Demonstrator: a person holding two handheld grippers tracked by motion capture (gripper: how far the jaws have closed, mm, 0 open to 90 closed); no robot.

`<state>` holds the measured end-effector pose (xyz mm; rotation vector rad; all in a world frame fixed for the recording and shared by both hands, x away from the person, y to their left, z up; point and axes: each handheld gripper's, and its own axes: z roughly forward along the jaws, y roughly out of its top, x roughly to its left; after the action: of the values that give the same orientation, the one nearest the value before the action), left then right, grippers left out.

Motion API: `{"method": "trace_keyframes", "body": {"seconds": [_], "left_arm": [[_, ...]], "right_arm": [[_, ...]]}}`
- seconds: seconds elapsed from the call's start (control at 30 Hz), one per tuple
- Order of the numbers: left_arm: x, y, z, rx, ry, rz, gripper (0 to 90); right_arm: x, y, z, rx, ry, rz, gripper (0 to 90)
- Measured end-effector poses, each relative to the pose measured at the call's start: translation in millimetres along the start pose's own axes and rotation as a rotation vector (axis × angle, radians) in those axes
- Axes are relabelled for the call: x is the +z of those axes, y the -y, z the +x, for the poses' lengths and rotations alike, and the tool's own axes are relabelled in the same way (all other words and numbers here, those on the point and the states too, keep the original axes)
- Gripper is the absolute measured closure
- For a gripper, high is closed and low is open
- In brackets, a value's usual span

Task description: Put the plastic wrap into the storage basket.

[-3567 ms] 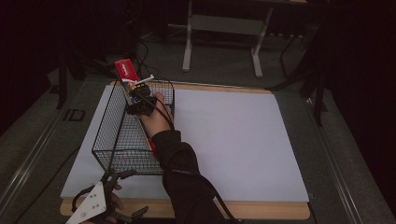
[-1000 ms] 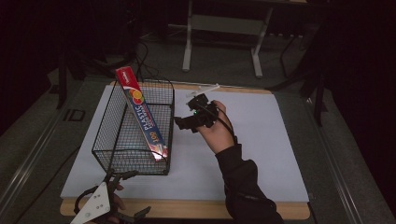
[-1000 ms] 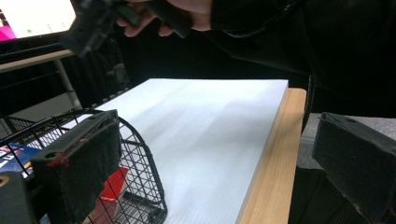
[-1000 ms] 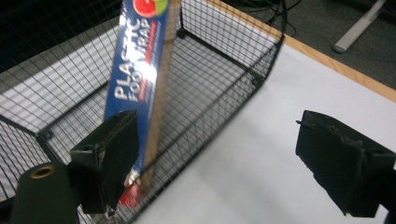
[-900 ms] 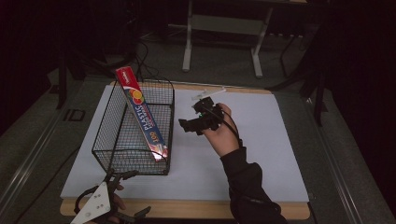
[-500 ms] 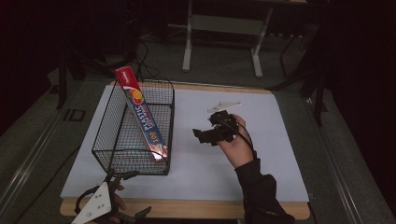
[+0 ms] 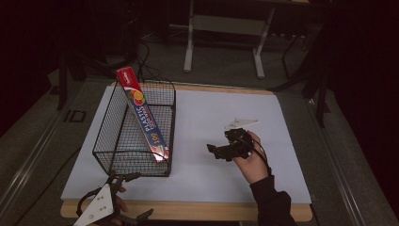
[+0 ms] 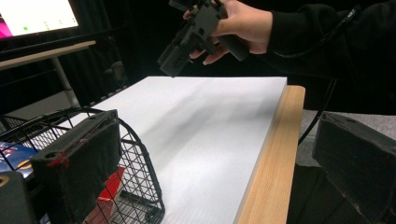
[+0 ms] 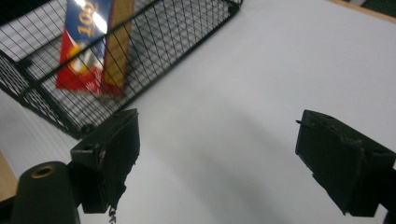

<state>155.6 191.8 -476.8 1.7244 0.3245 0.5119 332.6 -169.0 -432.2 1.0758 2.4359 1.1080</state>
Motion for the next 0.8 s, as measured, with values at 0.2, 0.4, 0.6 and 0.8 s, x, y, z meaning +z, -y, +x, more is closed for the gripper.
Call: {"method": "trace_keyframes", "body": {"seconds": [0.2, 0.4, 0.6, 0.8], "left_arm": [[-0.2, 0.1, 0.2, -0.001, -0.002, 0.000, 2.0], [0.6, 0.2, -0.3, -0.003, 0.000, 0.002, 2.0], [1.7, 0.2, -0.7, 0.001, 0.003, 0.006, 2.0], [1.5, 0.2, -0.6, 0.003, 0.002, 0.008, 2.0]], "right_arm": [[-3.3, 20.2, 1.1, 0.008, -0.003, 0.006, 13.8], [-8.3, 44.3, -2.4, 0.028, -0.004, 0.015, 13.8], [-12.0, 63.7, -6.0, 0.047, 0.002, 0.010, 13.8], [-10.5, 74.1, -7.3, 0.049, 0.023, -0.002, 13.8]]}}
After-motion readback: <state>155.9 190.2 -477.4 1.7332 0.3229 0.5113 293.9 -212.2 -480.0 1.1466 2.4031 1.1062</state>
